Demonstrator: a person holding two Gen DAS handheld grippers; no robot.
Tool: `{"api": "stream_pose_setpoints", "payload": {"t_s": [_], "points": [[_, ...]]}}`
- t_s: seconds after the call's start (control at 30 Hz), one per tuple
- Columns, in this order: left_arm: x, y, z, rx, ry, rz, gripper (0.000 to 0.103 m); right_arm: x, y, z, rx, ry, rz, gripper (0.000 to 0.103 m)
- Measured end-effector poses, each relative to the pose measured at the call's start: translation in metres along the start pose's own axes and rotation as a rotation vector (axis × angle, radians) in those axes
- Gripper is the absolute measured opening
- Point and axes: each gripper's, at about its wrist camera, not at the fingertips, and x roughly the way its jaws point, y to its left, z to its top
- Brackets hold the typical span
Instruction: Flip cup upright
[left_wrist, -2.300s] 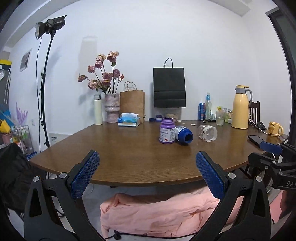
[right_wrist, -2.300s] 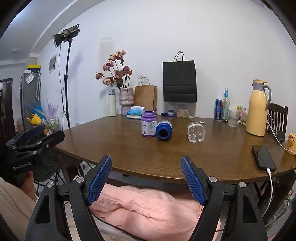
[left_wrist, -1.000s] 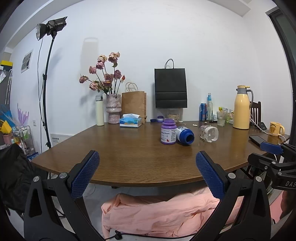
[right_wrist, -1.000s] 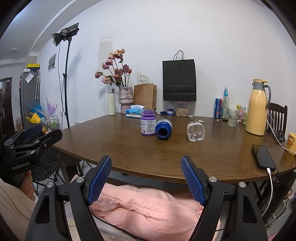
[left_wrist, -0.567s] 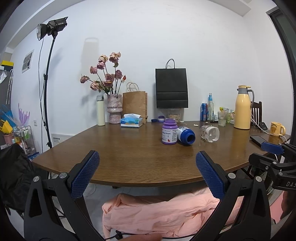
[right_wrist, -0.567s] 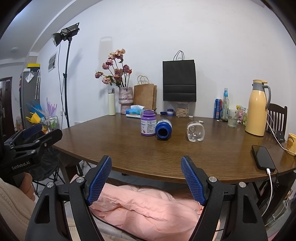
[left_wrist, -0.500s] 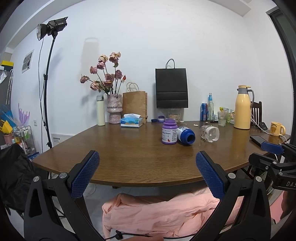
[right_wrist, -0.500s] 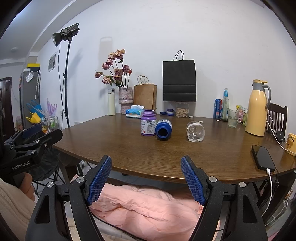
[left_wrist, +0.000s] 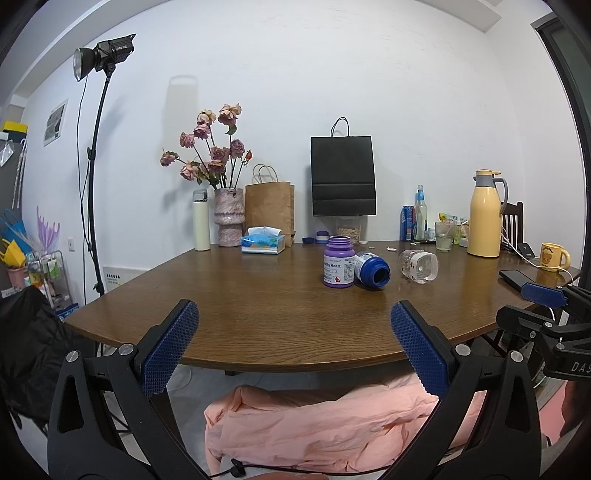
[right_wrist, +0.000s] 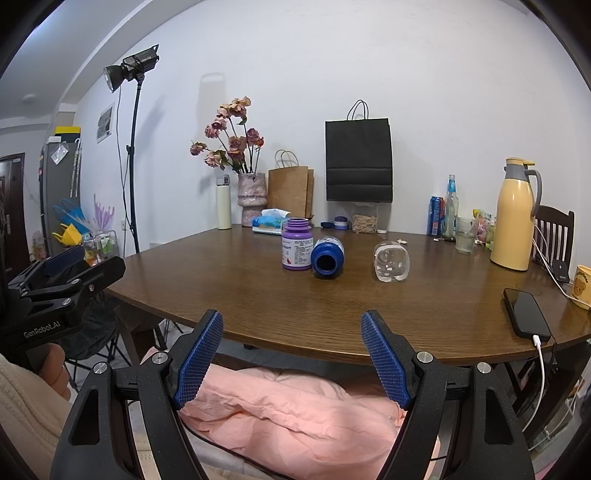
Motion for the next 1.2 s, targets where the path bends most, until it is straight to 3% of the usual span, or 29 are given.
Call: {"api": "stream_pose_setpoints", "payload": {"t_s": [1.2], "points": [[0.0009, 0.0018, -0.0010, 0.002, 0.002, -0.003, 0.103, 0.0020, -0.0018, -0.0011, -0.002, 0.006, 0.008, 0.082]]}}
